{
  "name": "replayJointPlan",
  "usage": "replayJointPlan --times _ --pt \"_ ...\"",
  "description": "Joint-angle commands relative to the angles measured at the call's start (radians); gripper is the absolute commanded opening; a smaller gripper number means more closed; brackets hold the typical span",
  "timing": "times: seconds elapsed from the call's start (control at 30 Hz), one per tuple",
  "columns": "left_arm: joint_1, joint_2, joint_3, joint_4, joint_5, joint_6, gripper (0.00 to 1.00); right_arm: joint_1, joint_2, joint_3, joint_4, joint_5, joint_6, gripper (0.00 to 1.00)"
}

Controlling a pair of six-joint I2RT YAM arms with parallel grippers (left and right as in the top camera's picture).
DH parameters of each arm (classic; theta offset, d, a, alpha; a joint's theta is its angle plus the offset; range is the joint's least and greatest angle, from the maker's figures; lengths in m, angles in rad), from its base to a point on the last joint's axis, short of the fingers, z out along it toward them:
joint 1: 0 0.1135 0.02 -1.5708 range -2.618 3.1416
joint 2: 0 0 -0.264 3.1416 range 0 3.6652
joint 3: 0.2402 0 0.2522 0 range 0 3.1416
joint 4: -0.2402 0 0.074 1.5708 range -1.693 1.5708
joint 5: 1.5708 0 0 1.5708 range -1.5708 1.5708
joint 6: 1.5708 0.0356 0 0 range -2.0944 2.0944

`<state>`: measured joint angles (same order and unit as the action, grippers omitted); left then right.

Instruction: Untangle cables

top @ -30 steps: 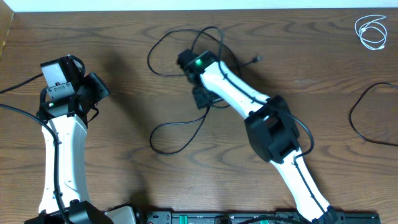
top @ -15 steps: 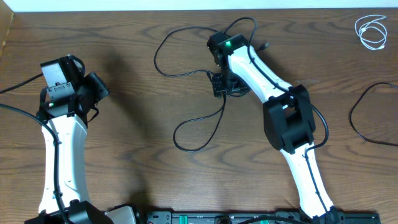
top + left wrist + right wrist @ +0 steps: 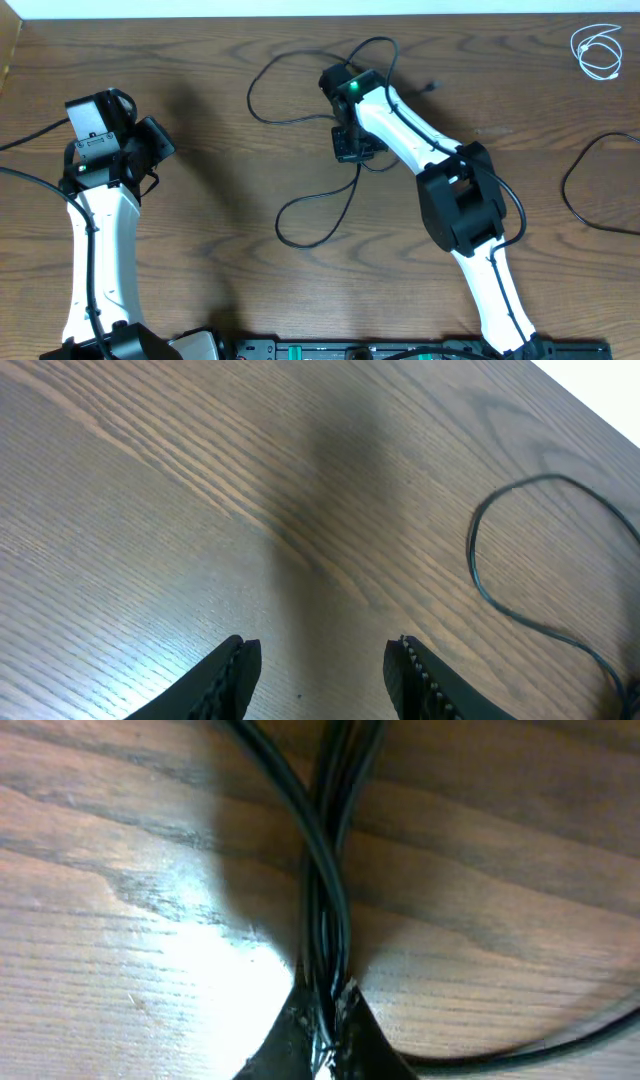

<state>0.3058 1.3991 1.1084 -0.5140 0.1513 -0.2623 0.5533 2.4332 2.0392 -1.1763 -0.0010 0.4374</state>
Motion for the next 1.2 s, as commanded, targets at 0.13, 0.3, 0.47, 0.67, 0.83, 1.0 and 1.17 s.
replayJointPlan --times 0.13,0.3,0.47,0.67,0.83,1.0,1.17 --pt "0.003 0.012 0.021 -0.001 -0.002 -0.006 0.47 -0.08 -0.016 0.091 -0.066 -0.006 -0.067 0.01" --pt "0.003 0.012 0.021 -0.001 -0.002 -0.006 0.47 -0.195 -0.105 0.235 -0.169 -0.006 -0.174 0.01" --pt "0.003 0.012 0.021 -0.002 -0.001 -0.006 0.47 -0.39 -0.227 0.392 -0.253 -0.006 -0.254 0.01" --pt "0.003 0.012 0.021 -0.001 -0.001 -0.006 0.47 -0.686 -0.365 0.488 -0.242 -0.037 -0.263 0.01" --pt "0.002 0.012 0.021 -0.001 -0.001 -0.006 0.47 -0.923 -0.423 0.488 -0.176 -0.066 -0.263 0.01" --pt "0.002 0.012 0.021 -0.001 -0.001 -0.068 0.47 -1.093 -0.399 0.483 -0.139 -0.064 -0.288 0.01" --pt "0.002 0.012 0.021 -0.001 -0.001 -0.095 0.47 -1.167 -0.317 0.483 -0.128 -0.055 -0.329 0.01"
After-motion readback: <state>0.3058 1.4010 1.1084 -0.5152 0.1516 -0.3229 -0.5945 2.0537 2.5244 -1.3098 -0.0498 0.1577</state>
